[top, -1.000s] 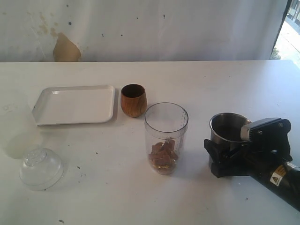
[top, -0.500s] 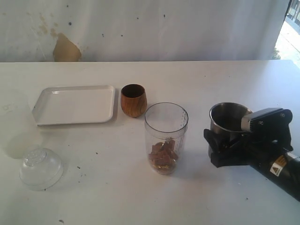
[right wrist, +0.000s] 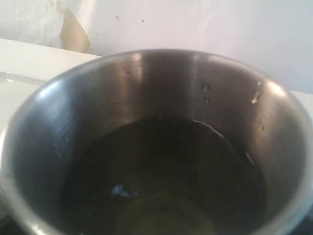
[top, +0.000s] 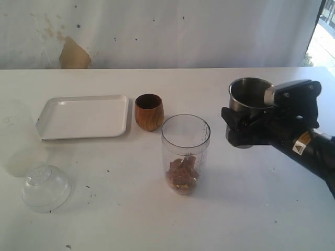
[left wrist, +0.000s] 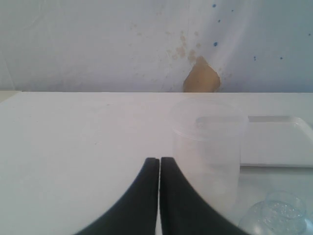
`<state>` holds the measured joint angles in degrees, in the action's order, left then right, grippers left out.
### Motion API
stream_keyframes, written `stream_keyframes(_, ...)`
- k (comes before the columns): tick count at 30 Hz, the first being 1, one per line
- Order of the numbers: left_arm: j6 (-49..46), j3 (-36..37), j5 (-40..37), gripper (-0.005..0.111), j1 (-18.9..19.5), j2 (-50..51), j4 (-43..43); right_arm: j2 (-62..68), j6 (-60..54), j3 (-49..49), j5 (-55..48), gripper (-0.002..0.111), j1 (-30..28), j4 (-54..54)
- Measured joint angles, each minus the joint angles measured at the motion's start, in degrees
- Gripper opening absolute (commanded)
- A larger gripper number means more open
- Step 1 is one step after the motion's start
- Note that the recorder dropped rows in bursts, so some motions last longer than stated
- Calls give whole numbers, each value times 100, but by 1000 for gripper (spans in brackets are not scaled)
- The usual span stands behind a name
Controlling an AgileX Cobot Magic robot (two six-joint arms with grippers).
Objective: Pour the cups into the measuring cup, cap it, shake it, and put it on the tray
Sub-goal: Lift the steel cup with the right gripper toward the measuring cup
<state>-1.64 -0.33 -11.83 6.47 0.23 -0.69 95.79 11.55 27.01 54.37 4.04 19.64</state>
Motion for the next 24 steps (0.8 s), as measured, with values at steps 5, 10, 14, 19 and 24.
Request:
stream_keyframes(5,0,0,0,1,0,0,0,0,35,590,-406,0,0,225)
stream_keyframes(10,0,0,0,1,0,0,0,0,133,1218,-1020,0,0,523)
stream_keyframes(14,0,0,0,1,0,0,0,0,945,1535,-1072,0,0,1133)
stream_keyframes(19,0,0,0,1,0,0,0,0,985,1847,-1058,0,0,2275)
stream_keyframes(24,0,0,0,1,0,0,0,0,983,1962,-878,0,0,2932)
